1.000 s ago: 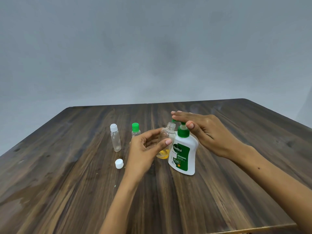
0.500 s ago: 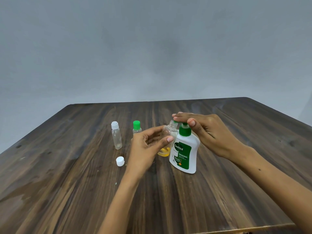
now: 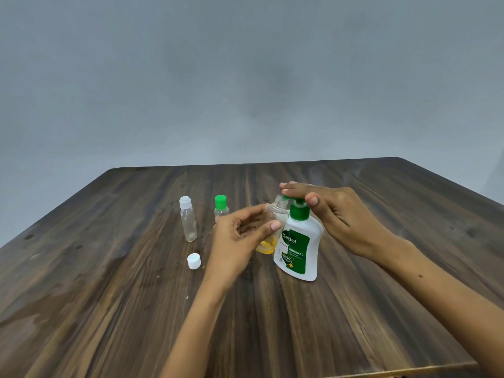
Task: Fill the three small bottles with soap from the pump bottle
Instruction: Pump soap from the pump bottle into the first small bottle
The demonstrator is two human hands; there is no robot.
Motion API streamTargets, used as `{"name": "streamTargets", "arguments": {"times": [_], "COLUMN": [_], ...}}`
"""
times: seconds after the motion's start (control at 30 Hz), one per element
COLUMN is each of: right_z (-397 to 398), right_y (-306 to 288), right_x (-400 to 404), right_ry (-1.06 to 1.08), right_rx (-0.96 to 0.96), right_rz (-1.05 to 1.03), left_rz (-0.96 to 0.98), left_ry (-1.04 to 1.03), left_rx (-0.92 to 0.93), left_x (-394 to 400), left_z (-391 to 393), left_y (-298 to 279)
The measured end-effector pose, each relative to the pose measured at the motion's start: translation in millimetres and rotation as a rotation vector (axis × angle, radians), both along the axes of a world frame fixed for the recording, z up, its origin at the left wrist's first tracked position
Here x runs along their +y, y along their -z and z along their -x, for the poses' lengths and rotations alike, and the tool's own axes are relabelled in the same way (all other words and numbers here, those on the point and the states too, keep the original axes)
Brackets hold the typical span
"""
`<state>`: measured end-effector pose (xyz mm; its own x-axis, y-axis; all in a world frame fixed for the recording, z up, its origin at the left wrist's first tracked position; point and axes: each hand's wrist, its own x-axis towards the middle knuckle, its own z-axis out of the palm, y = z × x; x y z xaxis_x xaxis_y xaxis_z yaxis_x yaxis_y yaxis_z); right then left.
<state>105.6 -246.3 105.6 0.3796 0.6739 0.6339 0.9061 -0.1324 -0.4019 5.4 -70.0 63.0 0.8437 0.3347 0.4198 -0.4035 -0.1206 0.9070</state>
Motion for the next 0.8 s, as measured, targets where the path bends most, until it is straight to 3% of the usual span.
{"name": "streamTargets", "arguments": {"times": [0.8], "right_z": [-0.7], "right_y": [0.9], "right_x": [1.3], "right_ry": [0.029], "right_rx": [-0.067], "right_rz": [0.013], "left_rz": [-0.009], "left_ry": [-0.004], "left_rx": [0.002], "left_x": [-1.2], "left_z": [2.1], "left_y": [-2.6]}}
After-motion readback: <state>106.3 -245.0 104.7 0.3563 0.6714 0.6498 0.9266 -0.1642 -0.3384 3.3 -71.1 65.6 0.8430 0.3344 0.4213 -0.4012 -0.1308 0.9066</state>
